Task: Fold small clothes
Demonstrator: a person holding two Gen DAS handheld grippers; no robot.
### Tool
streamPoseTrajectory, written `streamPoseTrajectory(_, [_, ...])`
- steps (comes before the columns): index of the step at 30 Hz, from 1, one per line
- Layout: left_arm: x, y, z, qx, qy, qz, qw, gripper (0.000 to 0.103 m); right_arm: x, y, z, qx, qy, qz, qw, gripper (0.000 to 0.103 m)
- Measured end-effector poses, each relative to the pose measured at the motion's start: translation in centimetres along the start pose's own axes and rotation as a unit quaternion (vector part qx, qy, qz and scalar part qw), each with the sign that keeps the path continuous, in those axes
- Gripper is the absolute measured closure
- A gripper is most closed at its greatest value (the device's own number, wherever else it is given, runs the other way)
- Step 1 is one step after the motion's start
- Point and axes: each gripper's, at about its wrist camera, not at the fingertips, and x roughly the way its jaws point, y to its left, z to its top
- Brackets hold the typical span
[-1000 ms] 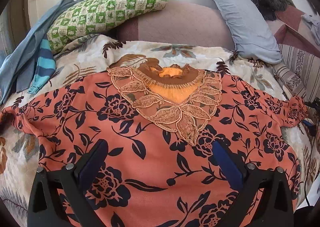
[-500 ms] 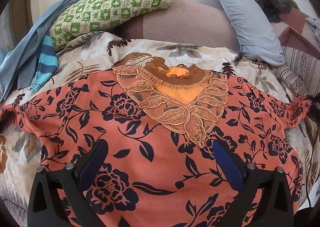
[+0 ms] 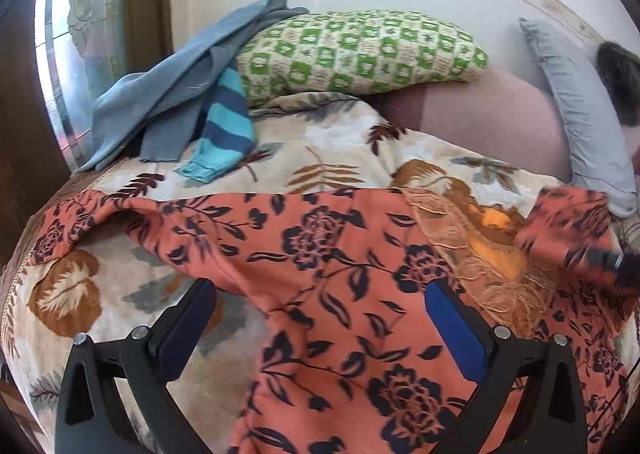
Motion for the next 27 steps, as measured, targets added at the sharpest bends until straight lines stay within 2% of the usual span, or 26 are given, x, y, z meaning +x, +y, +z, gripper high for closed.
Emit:
streamPoseTrajectory(1, [0.3,1.0,0.1,-0.008,0.002,0.01,0.9999,0.0,3.6,1.8,-1.4,-0.02,0.057,-0.014,0.998,0.09])
streamPoseTrajectory(3, [0.8,2.6,0.2,-0.023,0.009,0.025,0.9994,0.0,9.8,4.3,-5.3,-0.074,0.165,-0.071,0.981,0.088])
streamPoseTrajectory(4, [1.1,3.2,0.2,-0.027,0.013,0.03,0.9991,0.0,11.1,5.4,-6.9,-0.114,0.166,-0.112,0.973,0.087])
streamPoseTrajectory(5, [1.2,3.6,0.2,-0.032,0.015,0.034,0.9988,0.0,10.8,6.7,-7.7,-0.16,0.127,-0.141,0.969,0.087])
streamPoseTrajectory(6, [1.4,4.0,0.1,-0.037,0.018,0.036,0.9985,0.0,10.4,7.8,-8.4,-0.201,0.108,-0.162,0.96,0.086])
streamPoseTrajectory(7, [1.6,4.2,0.1,-0.043,0.022,0.033,0.9983,0.0,10.1,8.4,-8.8,-0.23,0.104,-0.174,0.952,0.082])
streamPoseTrajectory(9, [1.8,4.3,0.2,-0.051,0.032,0.023,0.9979,0.0,9.0,8.3,-9.6,-0.253,0.098,-0.173,0.947,0.074])
streamPoseTrajectory(10, [1.8,4.3,0.3,-0.053,0.034,0.02,0.9978,0.0,8.4,8.0,-9.8,-0.254,0.094,-0.173,0.947,0.063])
streamPoseTrajectory(11, [1.7,4.3,0.4,-0.054,0.033,0.02,0.9978,0.0,7.6,7.5,-9.8,-0.251,0.087,-0.173,0.949,0.042])
streamPoseTrajectory(12, [1.6,4.2,0.6,-0.056,0.029,0.02,0.9978,0.0,6.6,7.1,-9.6,-0.243,0.073,-0.17,0.952,0.035])
streamPoseTrajectory(13, [1.4,4.3,0.7,-0.058,0.024,0.02,0.9978,0.0,6.0,7.3,-9.1,-0.233,0.059,-0.162,0.957,0.033])
streamPoseTrajectory(17, [1.7,4.6,0.7,-0.067,0.024,0.015,0.9974,0.0,3.3,5.5,-6.6,-0.175,0.03,-0.121,0.977,0.033])
streamPoseTrajectory(18, [1.8,4.5,0.7,-0.071,0.02,0.006,0.9973,0.0,3.0,5.2,-4.9,-0.162,0.021,-0.12,0.979,0.033])
streamPoseTrajectory(22, [2.5,2.7,1.4,-0.062,0.01,-0.058,0.9963,0.0,-0.3,1.7,-4.1,-0.064,-0.03,-0.102,0.992,0.033])
streamPoseTrajectory(25, [3.4,0.3,2.2,-0.025,-0.003,-0.088,0.9958,0.0,-3.4,-2.2,-5.2,0.025,-0.082,-0.068,0.994,0.034])
streamPoseTrajectory(27, [4.1,-1.4,2.5,0.01,-0.004,-0.104,0.9945,0.0,-4.8,-5.5,-6.0,0.089,-0.112,-0.045,0.989,0.04])
